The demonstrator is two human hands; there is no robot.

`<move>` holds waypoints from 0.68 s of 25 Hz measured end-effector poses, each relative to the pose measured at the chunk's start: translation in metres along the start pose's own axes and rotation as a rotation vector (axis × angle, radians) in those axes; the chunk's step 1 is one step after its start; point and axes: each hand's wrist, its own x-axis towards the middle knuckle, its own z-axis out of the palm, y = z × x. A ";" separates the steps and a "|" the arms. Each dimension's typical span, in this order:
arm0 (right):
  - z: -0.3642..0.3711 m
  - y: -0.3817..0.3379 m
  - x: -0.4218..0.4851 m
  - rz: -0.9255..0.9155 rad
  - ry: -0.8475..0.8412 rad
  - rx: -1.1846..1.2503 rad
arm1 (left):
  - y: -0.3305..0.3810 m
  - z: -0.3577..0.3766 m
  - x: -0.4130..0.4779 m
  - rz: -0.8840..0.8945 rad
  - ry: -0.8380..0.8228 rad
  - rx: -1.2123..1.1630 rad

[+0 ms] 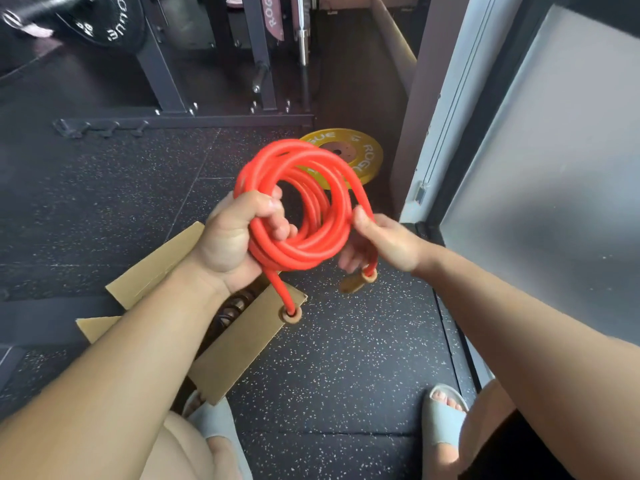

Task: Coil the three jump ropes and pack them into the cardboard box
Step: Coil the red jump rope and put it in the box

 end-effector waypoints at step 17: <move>0.014 0.009 0.016 0.329 0.092 0.103 | 0.001 -0.031 0.016 0.168 0.424 0.218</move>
